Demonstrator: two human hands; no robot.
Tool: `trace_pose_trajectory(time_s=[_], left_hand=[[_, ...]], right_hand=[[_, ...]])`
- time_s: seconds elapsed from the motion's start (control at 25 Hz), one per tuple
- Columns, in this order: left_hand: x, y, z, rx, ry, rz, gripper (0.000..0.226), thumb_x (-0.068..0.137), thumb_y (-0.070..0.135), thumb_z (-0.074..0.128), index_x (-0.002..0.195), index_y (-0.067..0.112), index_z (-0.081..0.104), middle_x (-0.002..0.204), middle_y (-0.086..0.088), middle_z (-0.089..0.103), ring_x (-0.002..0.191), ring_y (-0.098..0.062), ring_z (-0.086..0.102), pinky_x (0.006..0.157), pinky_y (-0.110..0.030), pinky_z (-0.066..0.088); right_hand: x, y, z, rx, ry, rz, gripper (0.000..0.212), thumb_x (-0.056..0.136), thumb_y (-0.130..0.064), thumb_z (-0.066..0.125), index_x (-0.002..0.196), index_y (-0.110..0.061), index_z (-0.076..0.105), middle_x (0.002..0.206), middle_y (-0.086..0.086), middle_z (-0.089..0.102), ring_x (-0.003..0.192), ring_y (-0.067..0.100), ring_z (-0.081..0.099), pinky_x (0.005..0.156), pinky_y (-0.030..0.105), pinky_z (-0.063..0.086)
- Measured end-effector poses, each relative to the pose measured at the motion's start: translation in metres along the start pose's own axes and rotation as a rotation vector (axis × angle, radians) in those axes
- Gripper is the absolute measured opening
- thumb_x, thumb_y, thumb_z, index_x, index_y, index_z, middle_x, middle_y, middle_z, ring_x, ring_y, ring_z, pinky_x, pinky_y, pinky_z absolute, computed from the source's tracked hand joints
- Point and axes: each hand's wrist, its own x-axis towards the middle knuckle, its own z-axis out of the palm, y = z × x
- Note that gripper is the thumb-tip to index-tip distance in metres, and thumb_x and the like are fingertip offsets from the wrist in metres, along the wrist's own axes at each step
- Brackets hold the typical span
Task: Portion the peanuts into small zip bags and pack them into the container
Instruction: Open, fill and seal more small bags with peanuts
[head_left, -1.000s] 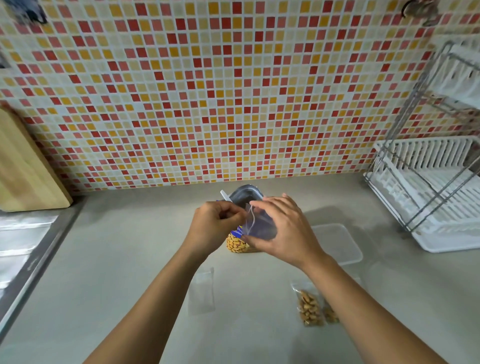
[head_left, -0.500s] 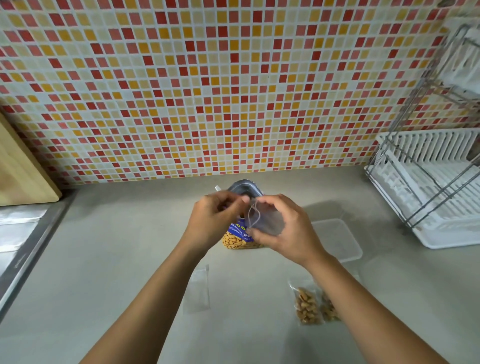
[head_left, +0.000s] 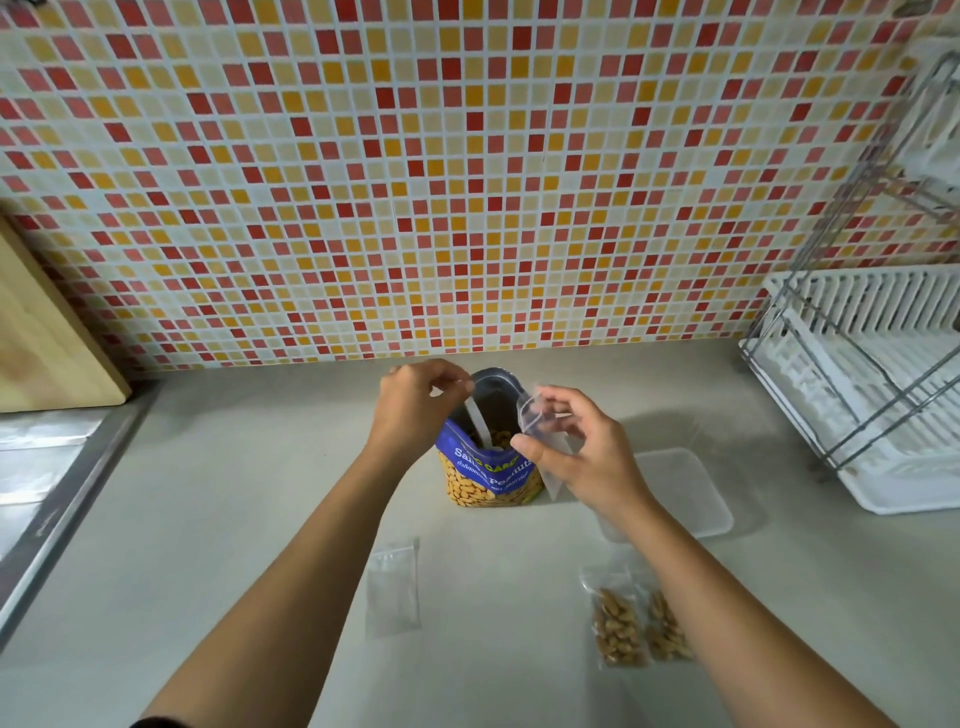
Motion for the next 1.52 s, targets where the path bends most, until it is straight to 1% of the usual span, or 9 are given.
trace_pose_trajectory(time_s=[0.08,0.2,0.32,0.52,0.64,0.76,0.88,1.28,1.52], left_hand=[[0.001,0.000,0.006,0.117,-0.104,0.024,0.018,0.086,0.040,0.061,0.090,0.024,0.068,0.077,0.011,0.064,0.088,-0.019,0.058,0.076,-0.038,0.051],[0.000,-0.001,0.003,0.112,-0.166,-0.003,0.020,0.085,0.048,0.057,0.081,0.029,0.062,0.071,0.016,0.058,0.095,-0.026,0.057,0.082,-0.050,0.049],[0.002,-0.003,-0.007,0.253,0.017,-0.009,0.023,0.090,0.043,0.053,0.098,0.027,0.067,0.092,0.008,0.064,0.117,-0.022,0.043,0.092,-0.046,0.036],[-0.006,0.003,0.013,0.344,-0.234,-0.083,0.019,0.091,0.028,0.052,0.099,0.023,0.069,0.128,0.000,0.059,0.139,-0.016,0.027,0.106,-0.057,0.025],[-0.001,0.003,0.022,0.226,-0.210,-0.176,0.015,0.088,0.022,0.054,0.089,0.027,0.068,0.132,-0.006,0.055,0.128,-0.026,0.043,0.101,-0.056,0.035],[0.002,0.003,0.013,-0.104,-0.113,-0.265,0.017,0.089,0.016,0.053,0.085,0.018,0.069,0.102,-0.008,0.065,0.088,-0.021,0.057,0.079,-0.038,0.052],[-0.002,0.005,0.003,-0.285,-0.095,-0.327,0.018,0.090,0.011,0.052,0.093,0.006,0.069,0.095,-0.007,0.064,0.076,-0.011,0.055,0.061,-0.022,0.045],[-0.001,-0.001,-0.014,-0.522,0.001,-0.483,0.025,0.095,0.022,0.050,0.106,0.003,0.063,0.097,-0.003,0.059,0.100,-0.017,0.049,0.077,-0.031,0.036],[-0.001,-0.013,-0.035,-0.597,0.039,-0.541,0.022,0.095,0.023,0.051,0.096,0.006,0.064,0.111,-0.008,0.061,0.106,-0.018,0.045,0.086,-0.038,0.031]], right_hand=[[-0.001,0.003,0.003,0.008,-0.013,0.032,0.049,0.069,-0.036,0.079,0.112,-0.035,0.054,0.108,-0.014,0.063,0.096,0.007,0.061,0.080,0.021,0.053],[-0.002,0.008,0.003,0.016,-0.010,0.055,0.050,0.069,-0.037,0.078,0.113,-0.034,0.055,0.110,-0.015,0.063,0.098,0.006,0.061,0.080,0.022,0.053],[0.000,0.009,0.001,0.004,-0.026,0.065,0.051,0.071,-0.037,0.077,0.116,-0.031,0.055,0.111,-0.018,0.062,0.100,0.003,0.060,0.079,0.022,0.054],[-0.001,0.005,0.003,0.010,-0.027,0.061,0.046,0.071,-0.033,0.078,0.111,-0.035,0.055,0.106,-0.021,0.064,0.093,-0.004,0.060,0.077,0.013,0.050],[-0.002,0.002,0.002,0.001,-0.027,0.063,0.047,0.071,-0.034,0.078,0.113,-0.034,0.056,0.108,-0.021,0.063,0.093,-0.006,0.059,0.076,0.010,0.049],[-0.001,0.002,0.001,-0.004,-0.025,0.059,0.046,0.071,-0.035,0.078,0.112,-0.036,0.056,0.108,-0.019,0.064,0.094,-0.005,0.060,0.079,0.014,0.050],[-0.002,0.004,-0.002,-0.015,-0.030,0.060,0.044,0.071,-0.037,0.078,0.108,-0.041,0.055,0.109,-0.018,0.065,0.095,-0.003,0.060,0.080,0.017,0.051],[0.001,0.001,-0.006,-0.037,0.112,0.029,0.049,0.071,-0.036,0.078,0.114,-0.033,0.055,0.103,-0.018,0.062,0.091,0.001,0.060,0.075,0.017,0.052],[0.012,0.005,-0.006,-0.325,0.080,-0.048,0.059,0.065,-0.044,0.080,0.117,-0.026,0.058,0.106,-0.014,0.061,0.088,0.007,0.057,0.075,0.023,0.050]])
